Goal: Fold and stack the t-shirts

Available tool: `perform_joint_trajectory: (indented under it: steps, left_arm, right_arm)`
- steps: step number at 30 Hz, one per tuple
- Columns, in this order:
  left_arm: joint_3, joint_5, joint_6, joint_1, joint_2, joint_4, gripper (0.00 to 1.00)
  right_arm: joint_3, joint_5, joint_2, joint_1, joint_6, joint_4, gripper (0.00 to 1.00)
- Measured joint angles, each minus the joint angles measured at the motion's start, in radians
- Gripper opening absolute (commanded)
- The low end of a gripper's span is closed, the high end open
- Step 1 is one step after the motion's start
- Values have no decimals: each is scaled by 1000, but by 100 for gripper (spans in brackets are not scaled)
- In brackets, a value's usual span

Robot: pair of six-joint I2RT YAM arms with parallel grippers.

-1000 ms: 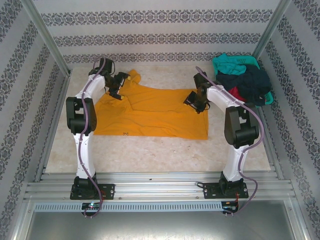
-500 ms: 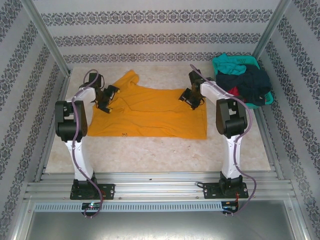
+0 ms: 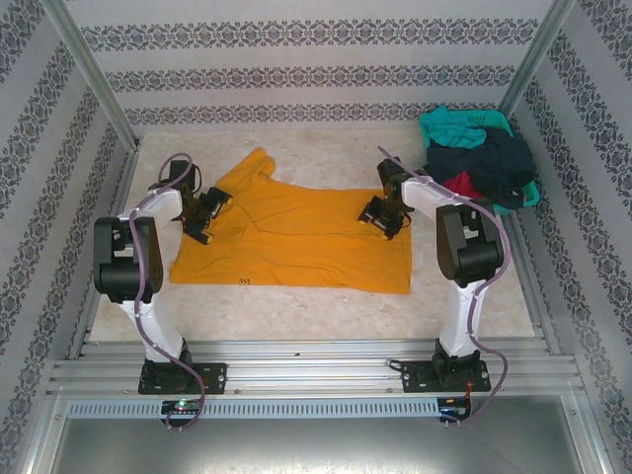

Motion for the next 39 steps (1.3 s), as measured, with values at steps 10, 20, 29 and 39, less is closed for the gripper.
perform_joint_trajectory:
  steps: [10,20,29,39]
  left_arm:
    - [392,-38,64,-31,139,-103,97]
    - [514,-39,87,-57,346,-140,97]
    - [222,-41,114,-51,175,-130,97]
    - [376,-97,129,-51,179,-245,92]
  right_arm:
    - [103,1,-2,0,-13,-27,58]
    - [278,11,155,0,-14,-16,59]
    - [84,11,64,35,-18,18,59]
    - [59,13,27,45,-25,-8,59]
